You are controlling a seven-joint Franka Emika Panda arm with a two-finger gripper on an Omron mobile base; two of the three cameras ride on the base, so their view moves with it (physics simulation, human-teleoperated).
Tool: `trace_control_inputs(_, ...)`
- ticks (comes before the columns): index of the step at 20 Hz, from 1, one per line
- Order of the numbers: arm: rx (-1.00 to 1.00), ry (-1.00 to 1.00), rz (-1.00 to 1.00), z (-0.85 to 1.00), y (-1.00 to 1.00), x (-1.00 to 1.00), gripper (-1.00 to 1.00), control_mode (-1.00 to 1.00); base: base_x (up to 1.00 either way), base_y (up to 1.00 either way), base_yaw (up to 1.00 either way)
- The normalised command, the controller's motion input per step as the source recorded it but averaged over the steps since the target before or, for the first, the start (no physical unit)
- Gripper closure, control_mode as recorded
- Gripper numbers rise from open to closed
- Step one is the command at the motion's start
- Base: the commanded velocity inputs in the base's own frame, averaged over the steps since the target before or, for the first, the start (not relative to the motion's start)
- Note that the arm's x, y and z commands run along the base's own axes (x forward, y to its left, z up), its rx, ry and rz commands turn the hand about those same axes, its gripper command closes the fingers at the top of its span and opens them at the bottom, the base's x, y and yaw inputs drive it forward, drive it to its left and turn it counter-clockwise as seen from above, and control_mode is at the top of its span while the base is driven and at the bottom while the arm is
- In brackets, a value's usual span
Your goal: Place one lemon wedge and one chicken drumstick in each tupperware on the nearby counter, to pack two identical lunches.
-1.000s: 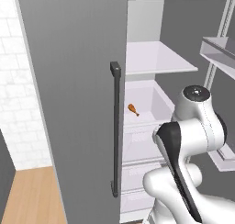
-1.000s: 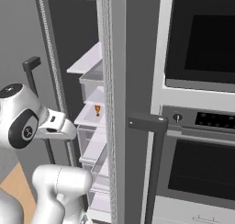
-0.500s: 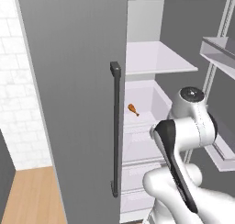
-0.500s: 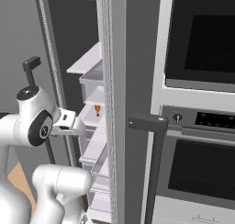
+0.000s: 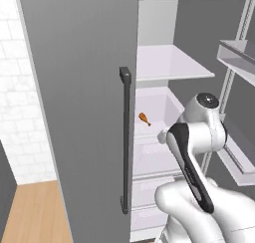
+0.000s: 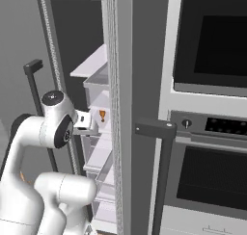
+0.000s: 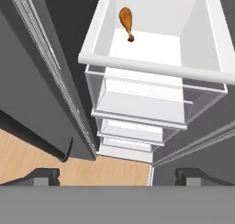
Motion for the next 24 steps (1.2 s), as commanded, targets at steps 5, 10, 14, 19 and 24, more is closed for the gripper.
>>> trace_control_inputs(5, 0.0, 0.05, 0.13, -0.06, 0.0, 0.73, -1.0, -1.0, 0.0, 0.0, 0.0)
trace_control_inputs(10, 0.0, 0.04, 0.1, -0.13, 0.0, 0.83, -1.0, -1.0, 0.0, 0.0, 0.0)
trace_control_inputs(14, 0.0, 0.01, 0.08, -0.22, 0.0, 0.79, -1.0, -1.0, 0.0, 0.0, 0.0)
trace_control_inputs(19, 0.0, 0.0, 0.06, -0.28, 0.0, 0.71, -1.0, -1.0, 0.0, 0.0, 0.0)
trace_control_inputs(24, 0.0, 0.0, 0.05, -0.25, 0.0, 0.66, -1.0, -1.0, 0.0, 0.0, 0.0)
